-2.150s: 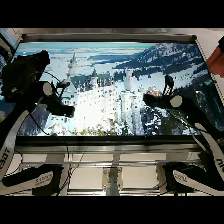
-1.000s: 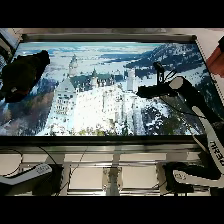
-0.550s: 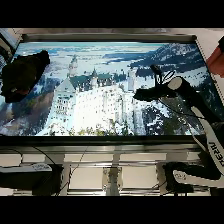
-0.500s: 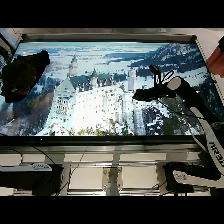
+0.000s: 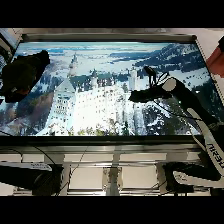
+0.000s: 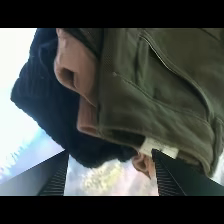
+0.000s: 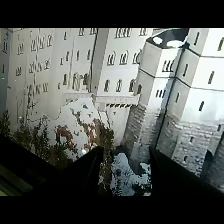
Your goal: Fold the clothes and pants, and hang the long-sleeved shirts on hangers.
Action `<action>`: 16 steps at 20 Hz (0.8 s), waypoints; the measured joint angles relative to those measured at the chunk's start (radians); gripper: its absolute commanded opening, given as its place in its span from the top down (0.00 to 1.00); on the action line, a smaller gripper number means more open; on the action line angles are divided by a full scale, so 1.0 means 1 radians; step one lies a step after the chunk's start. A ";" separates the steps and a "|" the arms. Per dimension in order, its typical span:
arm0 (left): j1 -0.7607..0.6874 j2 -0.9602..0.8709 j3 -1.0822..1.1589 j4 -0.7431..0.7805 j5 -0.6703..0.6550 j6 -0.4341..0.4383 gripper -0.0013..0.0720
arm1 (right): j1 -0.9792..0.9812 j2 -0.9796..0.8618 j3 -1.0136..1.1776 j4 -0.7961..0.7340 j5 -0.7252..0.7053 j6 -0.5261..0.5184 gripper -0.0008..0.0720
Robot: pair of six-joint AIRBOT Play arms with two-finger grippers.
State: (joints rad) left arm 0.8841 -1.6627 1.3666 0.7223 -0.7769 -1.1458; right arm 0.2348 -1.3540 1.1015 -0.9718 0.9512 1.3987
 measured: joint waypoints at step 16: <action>-0.059 -0.091 0.064 0.002 0.007 -0.006 0.93 | 0.002 0.000 0.000 -0.004 -0.002 0.026 0.51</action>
State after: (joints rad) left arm 0.8253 -1.7538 1.4303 0.7242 -0.7700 -1.1522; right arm 0.2363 -1.3540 1.1015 -0.9760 0.9489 1.4242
